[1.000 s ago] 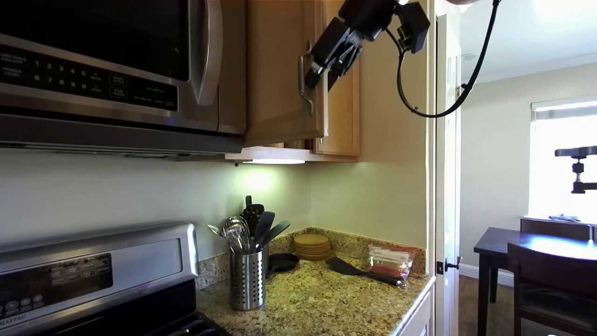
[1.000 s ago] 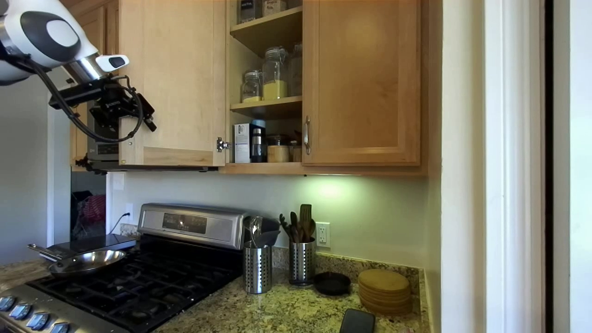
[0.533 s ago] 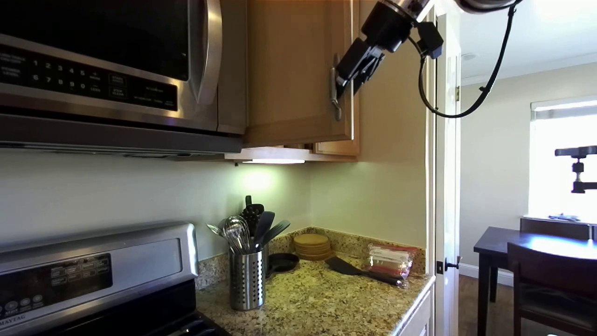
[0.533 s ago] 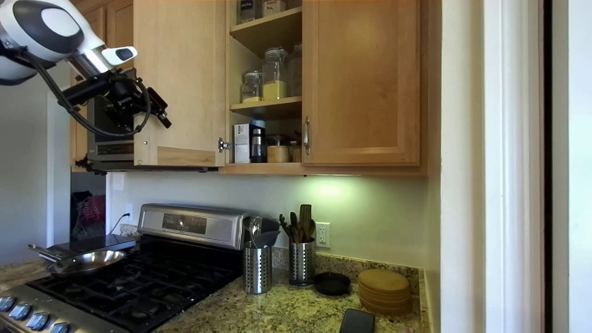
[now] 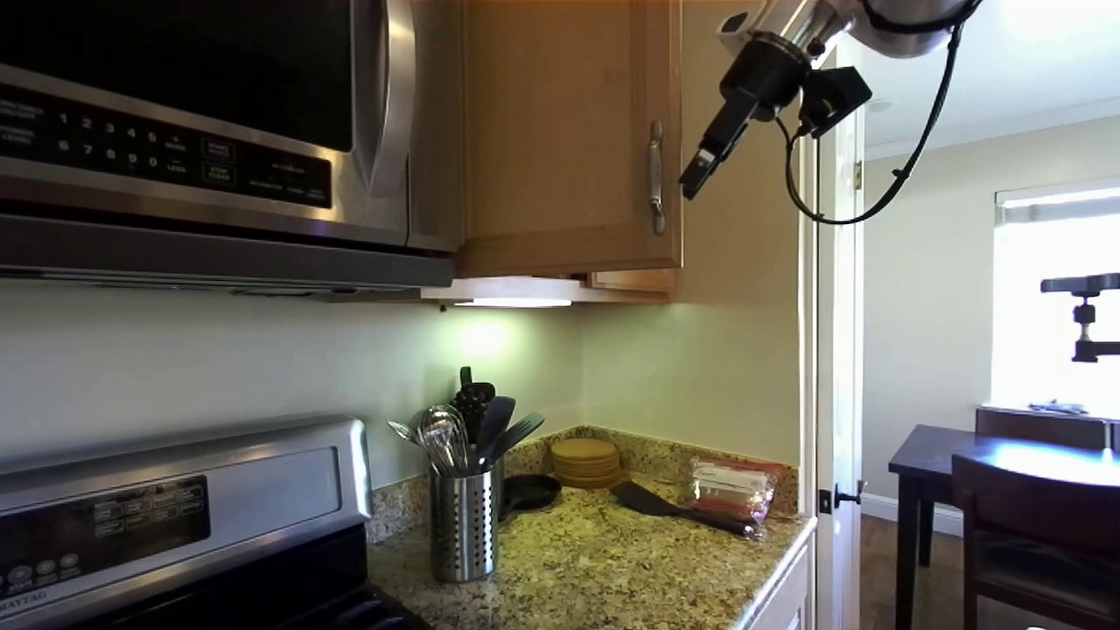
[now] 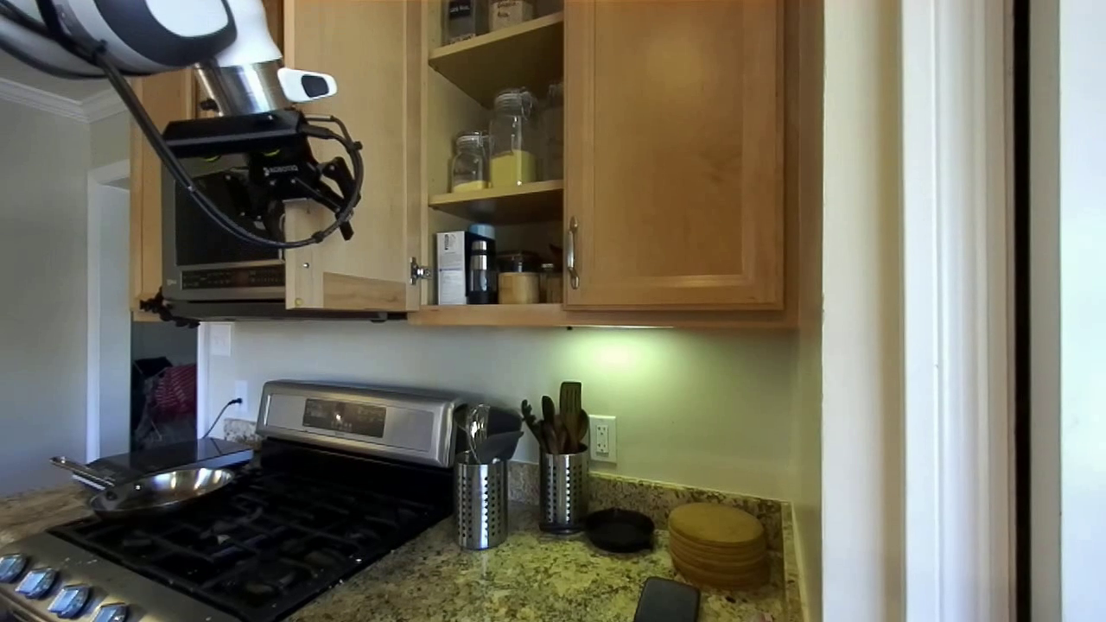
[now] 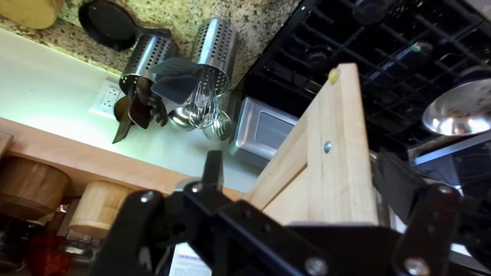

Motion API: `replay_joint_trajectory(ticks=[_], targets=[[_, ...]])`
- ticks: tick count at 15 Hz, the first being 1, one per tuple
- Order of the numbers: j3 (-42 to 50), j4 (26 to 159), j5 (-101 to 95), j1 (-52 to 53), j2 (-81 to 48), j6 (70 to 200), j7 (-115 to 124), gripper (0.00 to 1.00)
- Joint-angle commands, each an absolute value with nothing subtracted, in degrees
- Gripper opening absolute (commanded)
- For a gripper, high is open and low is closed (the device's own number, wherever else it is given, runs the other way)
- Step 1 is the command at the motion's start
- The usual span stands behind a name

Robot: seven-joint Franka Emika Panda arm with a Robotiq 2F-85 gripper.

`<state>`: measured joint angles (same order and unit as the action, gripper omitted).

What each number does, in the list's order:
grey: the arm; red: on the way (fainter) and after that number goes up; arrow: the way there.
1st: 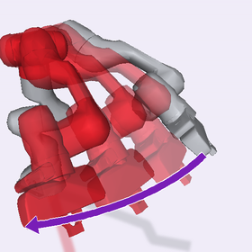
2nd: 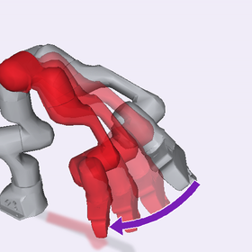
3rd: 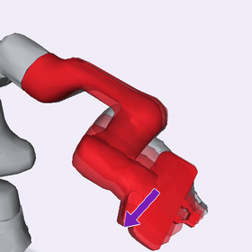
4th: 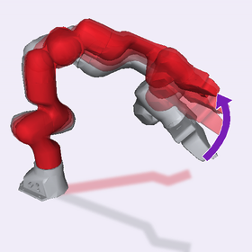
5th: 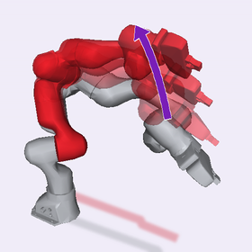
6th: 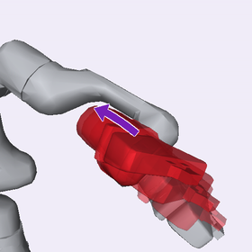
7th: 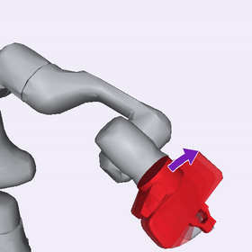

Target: Close the left cabinet door

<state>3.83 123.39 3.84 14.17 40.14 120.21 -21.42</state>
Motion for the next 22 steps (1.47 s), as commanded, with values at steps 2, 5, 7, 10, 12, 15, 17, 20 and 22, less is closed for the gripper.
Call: replay_joint_trajectory(ticks=[2, 5, 7, 10, 12, 15, 17, 20, 22], targets=[[10.89, 117.84, 6.82, 14.62, 42.18, 107.17, -32.4, 1.0], [11.8, 114.85, 7.16, 14.26, 42.19, 99.53, -34.9, 1.0], [10.86, 113.82, 8.0, 14.65, 42.23, 94.18, -36.1, 1.0], [5.51, 115.82, 8.3, 14.04, 43.69, 93.59, -34.95, 1.0], [1.36, 116.36, 7.93, 13.73, 43.52, 96.45, -32.32, 1.0], [-3.93, 116.33, 7.29, 13.77, 42.52, 102.27, -26.35, 1.0], [-7.47, 115.84, 6.02, 13.0, 41.68, 107.16, -20.9, 1.0], [-10.57, 115.05, 3.15, 11.96, 39.65, 113.2, -15.2, 1.0], [-11.25, 114.49, 0.72, 10.9, 38.38, 115.77, -12.35, 1.0]])
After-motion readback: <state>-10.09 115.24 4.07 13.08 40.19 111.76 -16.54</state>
